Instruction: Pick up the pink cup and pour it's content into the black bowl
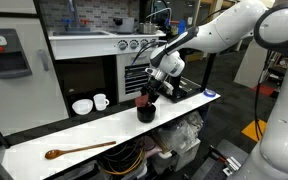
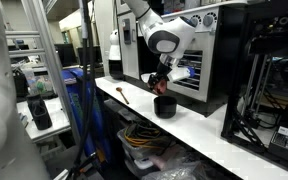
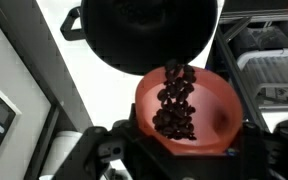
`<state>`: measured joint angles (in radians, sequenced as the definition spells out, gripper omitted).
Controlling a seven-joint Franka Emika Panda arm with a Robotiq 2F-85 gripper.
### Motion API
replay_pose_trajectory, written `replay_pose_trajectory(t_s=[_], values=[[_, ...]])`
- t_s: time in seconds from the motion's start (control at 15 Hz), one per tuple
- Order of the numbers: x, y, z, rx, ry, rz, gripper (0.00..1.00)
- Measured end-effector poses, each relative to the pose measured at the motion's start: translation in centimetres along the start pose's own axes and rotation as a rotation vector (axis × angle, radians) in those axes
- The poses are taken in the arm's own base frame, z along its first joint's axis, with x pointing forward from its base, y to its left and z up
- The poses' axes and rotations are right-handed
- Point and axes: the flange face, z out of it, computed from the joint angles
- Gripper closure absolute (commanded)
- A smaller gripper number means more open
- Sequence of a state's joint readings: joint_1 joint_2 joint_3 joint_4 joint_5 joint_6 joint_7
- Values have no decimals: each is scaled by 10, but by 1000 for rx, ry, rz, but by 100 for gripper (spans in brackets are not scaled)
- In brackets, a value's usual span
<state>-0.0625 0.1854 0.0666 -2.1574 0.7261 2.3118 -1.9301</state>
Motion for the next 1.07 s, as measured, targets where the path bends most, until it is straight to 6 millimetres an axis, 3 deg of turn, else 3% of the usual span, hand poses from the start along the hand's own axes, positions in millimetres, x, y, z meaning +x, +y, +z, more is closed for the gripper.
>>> replay_pose_trajectory(t_s=[1.07], values=[[-2,-3,2,-11,58,-36,52]])
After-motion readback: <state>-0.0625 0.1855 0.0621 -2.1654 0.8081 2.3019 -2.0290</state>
